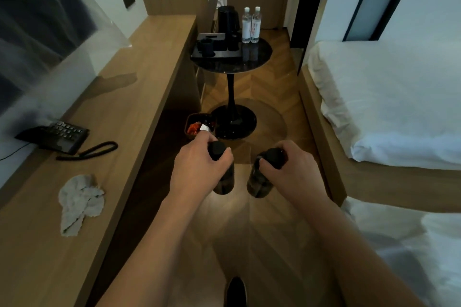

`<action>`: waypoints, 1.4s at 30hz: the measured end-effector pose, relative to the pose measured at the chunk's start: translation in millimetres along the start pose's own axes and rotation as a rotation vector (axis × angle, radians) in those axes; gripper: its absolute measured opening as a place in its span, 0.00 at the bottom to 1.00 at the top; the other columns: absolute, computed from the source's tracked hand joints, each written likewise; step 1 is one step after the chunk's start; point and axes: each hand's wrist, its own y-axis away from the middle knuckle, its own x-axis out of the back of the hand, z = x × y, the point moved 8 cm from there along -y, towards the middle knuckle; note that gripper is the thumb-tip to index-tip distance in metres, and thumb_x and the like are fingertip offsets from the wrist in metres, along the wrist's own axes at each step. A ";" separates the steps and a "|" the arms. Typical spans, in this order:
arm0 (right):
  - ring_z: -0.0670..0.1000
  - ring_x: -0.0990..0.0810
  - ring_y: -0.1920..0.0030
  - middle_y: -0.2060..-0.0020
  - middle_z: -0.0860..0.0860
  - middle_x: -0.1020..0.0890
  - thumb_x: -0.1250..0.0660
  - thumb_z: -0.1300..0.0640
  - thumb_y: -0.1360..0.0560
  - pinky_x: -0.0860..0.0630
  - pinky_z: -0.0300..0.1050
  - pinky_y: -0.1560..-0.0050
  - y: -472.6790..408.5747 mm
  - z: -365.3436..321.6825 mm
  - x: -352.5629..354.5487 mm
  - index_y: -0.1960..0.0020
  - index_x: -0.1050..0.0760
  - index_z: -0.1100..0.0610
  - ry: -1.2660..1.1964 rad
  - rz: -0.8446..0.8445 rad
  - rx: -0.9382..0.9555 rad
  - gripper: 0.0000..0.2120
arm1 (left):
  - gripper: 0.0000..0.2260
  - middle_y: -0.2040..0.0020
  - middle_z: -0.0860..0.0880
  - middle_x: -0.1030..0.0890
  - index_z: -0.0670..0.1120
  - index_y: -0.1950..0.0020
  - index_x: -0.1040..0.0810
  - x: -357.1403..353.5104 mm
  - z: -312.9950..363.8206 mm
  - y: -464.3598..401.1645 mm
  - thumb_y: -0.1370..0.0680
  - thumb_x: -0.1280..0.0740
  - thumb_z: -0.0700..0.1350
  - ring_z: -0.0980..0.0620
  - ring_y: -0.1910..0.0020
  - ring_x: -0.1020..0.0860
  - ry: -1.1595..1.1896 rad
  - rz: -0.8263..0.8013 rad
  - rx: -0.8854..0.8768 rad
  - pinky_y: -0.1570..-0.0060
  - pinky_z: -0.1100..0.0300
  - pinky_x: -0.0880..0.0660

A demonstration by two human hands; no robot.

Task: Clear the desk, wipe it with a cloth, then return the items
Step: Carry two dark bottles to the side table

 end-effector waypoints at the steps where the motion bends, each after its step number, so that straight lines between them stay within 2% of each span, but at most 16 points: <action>1: 0.43 0.20 0.61 0.61 0.42 0.21 0.27 0.46 0.28 0.17 0.45 0.59 -15.0 -0.6 0.2 0.49 0.27 0.47 -0.003 0.009 0.003 0.12 | 0.10 0.58 0.57 0.23 0.55 0.48 0.27 -2.2 1.8 -17.7 0.23 0.29 0.54 0.61 0.59 0.23 -0.005 0.000 -0.013 0.64 0.68 0.27; 9: 0.41 0.20 0.61 0.61 0.42 0.21 0.28 0.46 0.27 0.19 0.38 0.61 -126.6 12.0 5.2 0.48 0.27 0.47 -0.029 -0.008 0.008 0.12 | 0.09 0.58 0.58 0.22 0.55 0.48 0.28 -33.4 13.2 -133.4 0.23 0.29 0.53 0.62 0.58 0.23 0.020 0.004 -0.022 0.62 0.68 0.26; 14: 0.40 0.21 0.60 0.60 0.41 0.21 0.28 0.47 0.26 0.20 0.37 0.60 -204.8 26.7 3.8 0.48 0.28 0.45 -0.030 -0.090 0.041 0.12 | 0.09 0.56 0.56 0.22 0.55 0.48 0.28 -61.4 27.4 -200.6 0.23 0.30 0.54 0.59 0.57 0.21 0.028 0.000 -0.012 0.56 0.57 0.19; 17: 0.42 0.20 0.61 0.60 0.41 0.21 0.28 0.46 0.26 0.18 0.41 0.59 -254.7 27.6 13.6 0.47 0.27 0.47 -0.043 -0.084 0.087 0.11 | 0.10 0.55 0.56 0.22 0.55 0.47 0.28 -72.2 41.1 -241.3 0.23 0.30 0.55 0.58 0.54 0.21 0.052 0.014 0.001 0.52 0.53 0.18; 20: 0.42 0.19 0.60 0.59 0.42 0.20 0.29 0.46 0.26 0.17 0.45 0.59 -301.1 30.4 19.5 0.47 0.27 0.46 -0.082 -0.098 0.097 0.11 | 0.10 0.56 0.56 0.22 0.53 0.47 0.27 -77.3 56.4 -280.7 0.23 0.30 0.53 0.58 0.55 0.21 0.050 0.046 -0.009 0.54 0.57 0.19; 25: 0.42 0.20 0.61 0.61 0.43 0.21 0.28 0.46 0.27 0.17 0.43 0.59 -371.3 33.6 14.1 0.49 0.29 0.43 -0.049 -0.104 0.123 0.11 | 0.09 0.57 0.56 0.23 0.51 0.47 0.27 -83.7 67.2 -339.5 0.22 0.29 0.51 0.59 0.56 0.23 0.054 0.104 -0.031 0.58 0.65 0.26; 32: 0.41 0.21 0.62 0.61 0.42 0.21 0.28 0.46 0.28 0.18 0.43 0.60 -468.6 33.5 -21.7 0.49 0.29 0.44 -0.023 -0.104 0.129 0.12 | 0.09 0.57 0.55 0.22 0.50 0.48 0.25 -97.3 49.3 -438.7 0.23 0.29 0.51 0.58 0.58 0.21 0.038 0.124 -0.045 0.55 0.54 0.18; 39: 0.43 0.21 0.60 0.60 0.42 0.22 0.29 0.47 0.28 0.18 0.48 0.58 -580.4 9.1 -69.6 0.47 0.28 0.47 0.019 -0.124 0.124 0.13 | 0.09 0.60 0.57 0.23 0.53 0.50 0.26 -98.4 16.3 -555.3 0.23 0.29 0.53 0.59 0.62 0.23 0.008 0.115 -0.034 0.62 0.58 0.20; 42: 0.42 0.22 0.62 0.61 0.41 0.23 0.28 0.48 0.27 0.20 0.42 0.63 -622.5 -2.3 -82.7 0.47 0.28 0.48 0.042 -0.108 0.128 0.12 | 0.09 0.59 0.56 0.23 0.53 0.49 0.27 -95.6 6.8 -600.9 0.23 0.29 0.54 0.59 0.62 0.23 0.004 0.104 -0.041 0.63 0.60 0.22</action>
